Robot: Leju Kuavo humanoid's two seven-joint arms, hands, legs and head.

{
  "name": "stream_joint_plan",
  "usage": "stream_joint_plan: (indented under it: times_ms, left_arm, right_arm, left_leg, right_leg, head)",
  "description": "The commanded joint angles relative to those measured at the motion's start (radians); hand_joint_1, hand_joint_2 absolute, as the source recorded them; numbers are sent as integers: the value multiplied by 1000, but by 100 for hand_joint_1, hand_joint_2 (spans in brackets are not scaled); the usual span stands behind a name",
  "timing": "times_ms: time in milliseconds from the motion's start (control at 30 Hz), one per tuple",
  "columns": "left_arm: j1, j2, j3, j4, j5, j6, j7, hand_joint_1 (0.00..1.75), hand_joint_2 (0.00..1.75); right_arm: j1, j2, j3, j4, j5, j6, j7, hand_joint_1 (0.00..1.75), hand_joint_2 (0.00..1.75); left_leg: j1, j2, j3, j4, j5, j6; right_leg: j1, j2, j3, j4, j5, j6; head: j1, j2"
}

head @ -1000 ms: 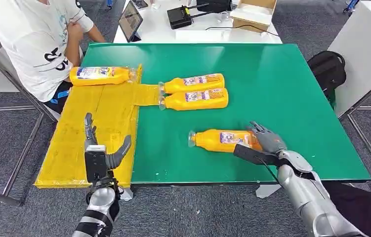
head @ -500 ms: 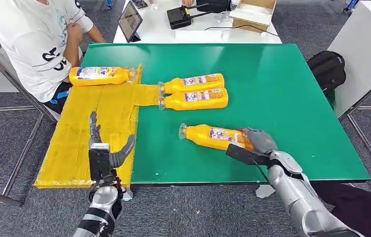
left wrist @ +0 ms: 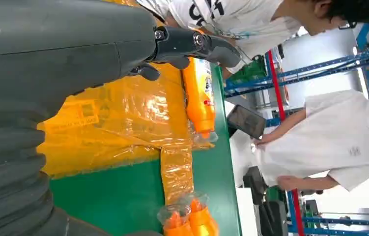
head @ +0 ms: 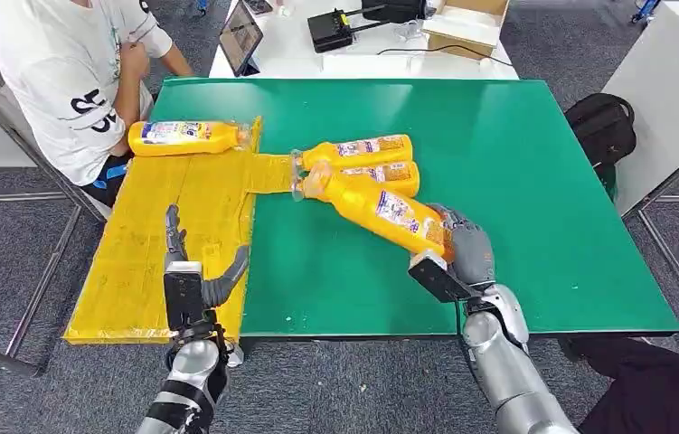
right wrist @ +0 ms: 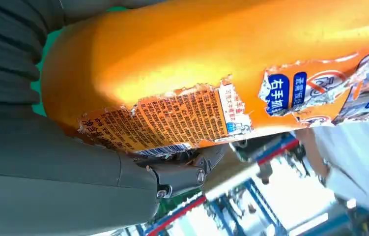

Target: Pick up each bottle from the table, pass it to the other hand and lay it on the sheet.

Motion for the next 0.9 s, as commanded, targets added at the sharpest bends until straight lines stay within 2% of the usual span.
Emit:
stream_joint_plan:
  times_ms: [33, 100, 200, 600, 700, 800, 900]
  left_arm:
    - [-33, -14, 4, 98, 56, -51, 3, 0, 175]
    - [-32, -20, 9, 107, 71, -75, 3, 0, 175]
    - [-17, -40, 20, 122, 104, -190, 3, 0, 175]
    - [-13, -43, 18, 118, 101, -188, 3, 0, 175]
    - [4, -56, -15, 136, 194, -450, 10, 0, 175]
    - [57, -57, -104, 45, 213, -576, 48, 0, 175]
    - [95, -56, -156, -39, 224, -650, 66, 0, 175]
  right_arm:
    - [166, 150, -217, -430, -191, -145, -138, 175, 175]
    - [204, 170, -234, -503, -226, -161, -158, 175, 175]
    - [259, 196, -255, -582, -268, -178, -195, 175, 175]
    - [266, 197, -254, -580, -268, -177, -197, 175, 175]
    - [307, 212, -211, -576, -255, -114, -238, 175, 175]
    - [350, 250, -146, -551, -221, -69, -266, 175, 175]
    - [360, 263, -56, -472, -213, -73, -266, 175, 175]
  left_leg:
    - [-1, -1, 2, 0, -1, 1]
    - [-1, -4, 5, 0, -3, 1]
    - [-1, -4, 3, -1, -2, 1]
    - [-1, -1, 3, -1, -2, 1]
    - [-1, 0, 5, -1, -3, 2]
    - [-1, -2, 8, -1, -4, 2]
    - [-1, 1, 3, -1, -3, 1]
  right_leg:
    - [0, -3, 3, 0, -2, -2]
    - [0, -5, 6, 1, -4, -4]
    - [0, -5, 4, 0, -3, -3]
    - [0, -2, 3, -1, -1, -2]
    - [0, -2, 5, -1, -2, -3]
    - [0, -4, 8, -2, -4, -4]
    - [0, 0, 3, -1, -2, -2]
  head:
    - [0, 0]
    - [0, 0]
    - [0, 0]
    - [0, 0]
    - [0, 0]
    - [0, 0]
    - [0, 0]
